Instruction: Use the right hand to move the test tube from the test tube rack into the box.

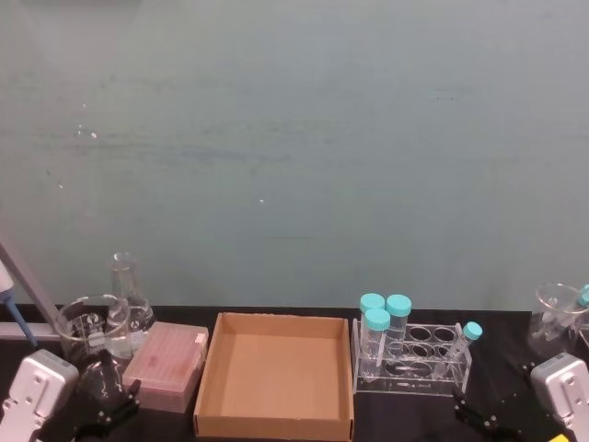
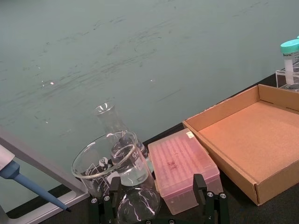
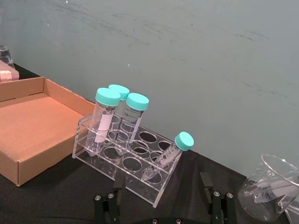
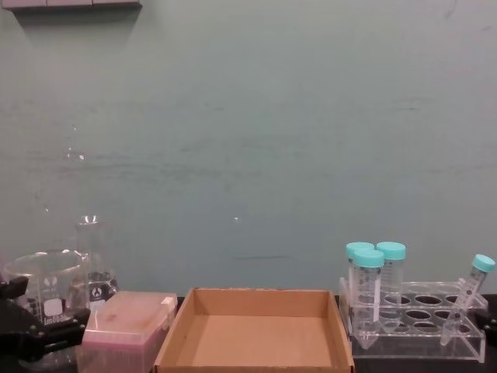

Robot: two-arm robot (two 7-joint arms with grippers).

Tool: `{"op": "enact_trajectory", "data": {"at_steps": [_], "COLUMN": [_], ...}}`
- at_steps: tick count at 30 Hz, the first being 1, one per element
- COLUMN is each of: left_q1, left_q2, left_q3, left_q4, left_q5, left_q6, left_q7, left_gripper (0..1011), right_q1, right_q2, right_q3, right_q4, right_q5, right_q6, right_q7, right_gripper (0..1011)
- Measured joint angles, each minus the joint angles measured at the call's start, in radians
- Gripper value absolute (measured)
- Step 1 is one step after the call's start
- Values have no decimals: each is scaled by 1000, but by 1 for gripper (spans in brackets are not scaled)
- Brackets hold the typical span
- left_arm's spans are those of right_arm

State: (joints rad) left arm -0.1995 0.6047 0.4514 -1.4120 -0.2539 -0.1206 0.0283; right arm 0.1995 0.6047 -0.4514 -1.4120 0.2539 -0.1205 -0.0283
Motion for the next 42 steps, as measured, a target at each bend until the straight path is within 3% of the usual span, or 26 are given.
{"op": "enact_trajectory", "data": {"at_steps": [42], "left_q1": [0], "left_q2": [0], "left_q3": [0], "left_q4": [0], "left_q5": [0], "left_q6": [0], "left_q7": [0], "left_gripper": [1000], "right_q1": [0], "right_q2": [0], "right_q3": [0], "right_q4": [0], "right_q5": [0], "right_q6": [0], "right_q7": [0], "right_gripper": [1003]}}
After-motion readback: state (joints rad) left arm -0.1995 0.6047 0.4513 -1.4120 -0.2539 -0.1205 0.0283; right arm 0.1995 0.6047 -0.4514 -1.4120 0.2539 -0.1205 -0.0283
